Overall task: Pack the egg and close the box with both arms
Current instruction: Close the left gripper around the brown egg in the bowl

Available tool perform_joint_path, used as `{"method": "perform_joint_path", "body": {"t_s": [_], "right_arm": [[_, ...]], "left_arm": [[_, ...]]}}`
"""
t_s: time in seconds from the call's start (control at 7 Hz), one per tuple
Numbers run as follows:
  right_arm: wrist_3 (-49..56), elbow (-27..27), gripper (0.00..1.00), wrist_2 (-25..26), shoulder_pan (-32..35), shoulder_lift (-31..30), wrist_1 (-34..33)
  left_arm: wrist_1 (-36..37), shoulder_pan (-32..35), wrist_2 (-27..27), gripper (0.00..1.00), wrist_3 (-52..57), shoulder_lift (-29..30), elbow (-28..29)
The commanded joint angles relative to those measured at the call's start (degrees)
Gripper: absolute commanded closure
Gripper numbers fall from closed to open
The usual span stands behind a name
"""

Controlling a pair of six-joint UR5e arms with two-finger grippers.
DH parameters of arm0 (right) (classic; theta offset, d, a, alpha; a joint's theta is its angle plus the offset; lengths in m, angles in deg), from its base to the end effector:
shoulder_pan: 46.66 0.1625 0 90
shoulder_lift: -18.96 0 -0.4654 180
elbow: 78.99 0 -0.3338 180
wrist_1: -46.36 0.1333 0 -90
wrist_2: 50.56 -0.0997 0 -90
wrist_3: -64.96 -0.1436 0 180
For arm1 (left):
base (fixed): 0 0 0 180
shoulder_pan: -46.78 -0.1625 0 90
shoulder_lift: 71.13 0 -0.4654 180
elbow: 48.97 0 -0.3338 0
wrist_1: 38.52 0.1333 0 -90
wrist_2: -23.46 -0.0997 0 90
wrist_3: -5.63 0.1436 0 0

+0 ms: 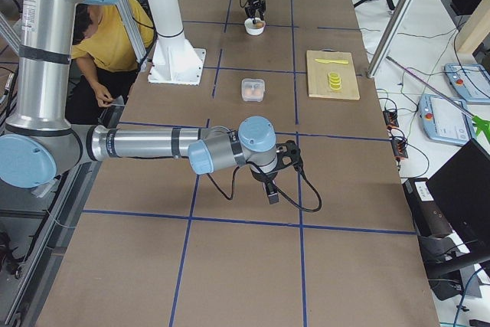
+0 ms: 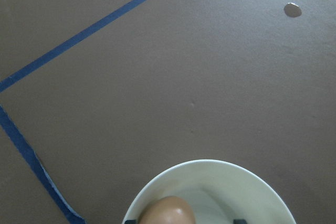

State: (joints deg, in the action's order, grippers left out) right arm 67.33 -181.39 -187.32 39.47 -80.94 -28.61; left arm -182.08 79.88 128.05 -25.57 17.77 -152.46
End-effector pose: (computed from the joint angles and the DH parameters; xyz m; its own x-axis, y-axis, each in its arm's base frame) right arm 0.0031 -0.3792 0.6702 0.6655 -0.3043 0.6816 0.0920 0.9396 0.3297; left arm 0.3529 -0.3460 0.5218 0.4641 0.6856 -0.5609 -0.1181 0.6754 0.7279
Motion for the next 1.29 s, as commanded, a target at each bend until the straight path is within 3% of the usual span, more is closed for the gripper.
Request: {"method": "perform_joint_path", "body": {"t_s": [0.0,0.71,1.14], "right_arm": [[-0.09,0.0,0.0,0.0,0.0,-0.12,0.0],[-0.09,0.0,0.0,0.0,0.0,-0.38,0.0],[0.0,-0.17,0.0,0.0,0.09,-0.82,0.0]], "left_arm": [[0.03,-0.31,0.0,0.32,0.0,0.32,1.0],[0.03,-1.46,0.0,0.38,0.0,0.93,1.71],[4.07,-2.07,0.0,0.37,-0.09,4.0,1.8]]}}
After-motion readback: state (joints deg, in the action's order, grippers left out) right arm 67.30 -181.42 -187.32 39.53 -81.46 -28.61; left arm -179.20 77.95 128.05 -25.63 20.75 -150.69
